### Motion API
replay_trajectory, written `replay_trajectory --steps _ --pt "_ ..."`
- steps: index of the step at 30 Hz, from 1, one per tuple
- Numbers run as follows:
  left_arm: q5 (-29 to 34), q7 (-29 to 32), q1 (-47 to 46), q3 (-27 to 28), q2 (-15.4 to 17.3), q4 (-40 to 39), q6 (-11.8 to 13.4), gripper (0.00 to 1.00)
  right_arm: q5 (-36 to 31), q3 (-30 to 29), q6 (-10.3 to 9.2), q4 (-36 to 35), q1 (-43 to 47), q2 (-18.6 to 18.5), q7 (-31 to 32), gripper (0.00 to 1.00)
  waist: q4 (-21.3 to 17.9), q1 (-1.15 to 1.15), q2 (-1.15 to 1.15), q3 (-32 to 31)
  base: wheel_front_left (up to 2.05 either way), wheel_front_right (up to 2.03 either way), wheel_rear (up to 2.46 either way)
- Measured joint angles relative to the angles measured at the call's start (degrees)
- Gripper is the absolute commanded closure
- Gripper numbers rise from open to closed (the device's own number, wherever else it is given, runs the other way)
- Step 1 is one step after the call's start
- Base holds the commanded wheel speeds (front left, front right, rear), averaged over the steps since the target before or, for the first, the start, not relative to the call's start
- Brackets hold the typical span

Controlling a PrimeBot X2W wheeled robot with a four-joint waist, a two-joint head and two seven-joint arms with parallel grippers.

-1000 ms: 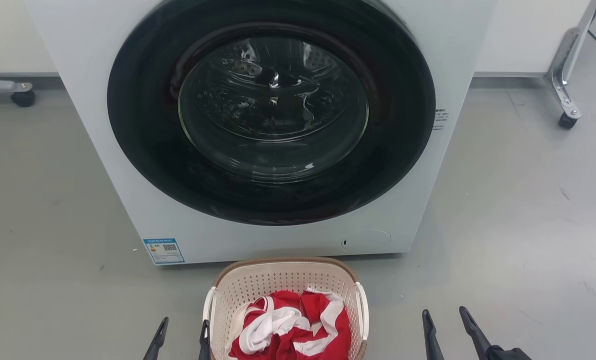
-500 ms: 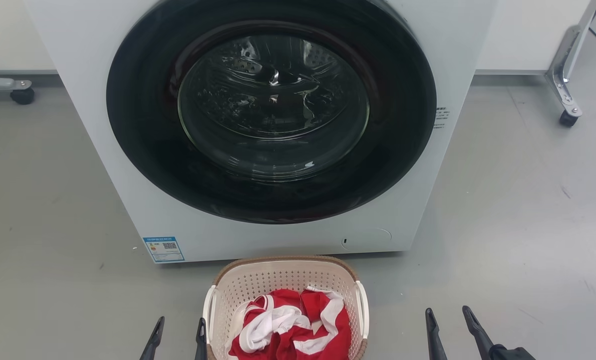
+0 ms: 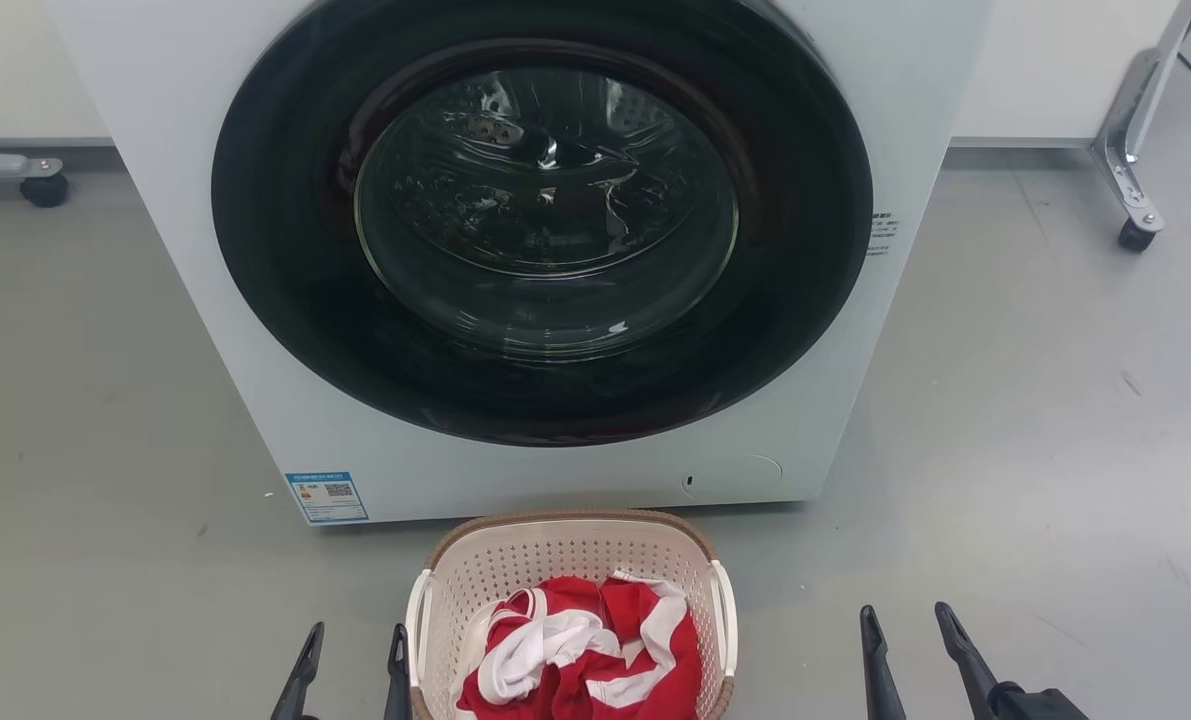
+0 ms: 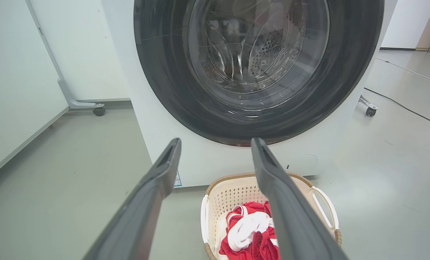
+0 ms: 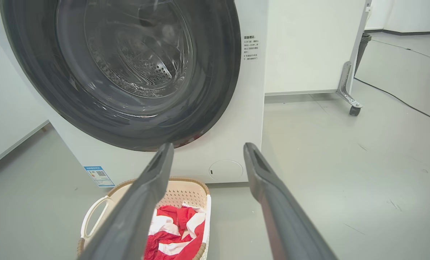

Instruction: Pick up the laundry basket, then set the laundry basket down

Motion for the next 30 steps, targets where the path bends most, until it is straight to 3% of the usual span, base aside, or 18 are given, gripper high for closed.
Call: replay_trajectory --steps 30 --pt "0.68 -0.01 -0.19 0.57 -0.31 -2.33 0.00 0.00 -1.51 -1.20 0.53 -1.87 -0.01 0.29 0.00 0.00 0.13 0.00 0.00 1.51 0.00 0.00 0.00"
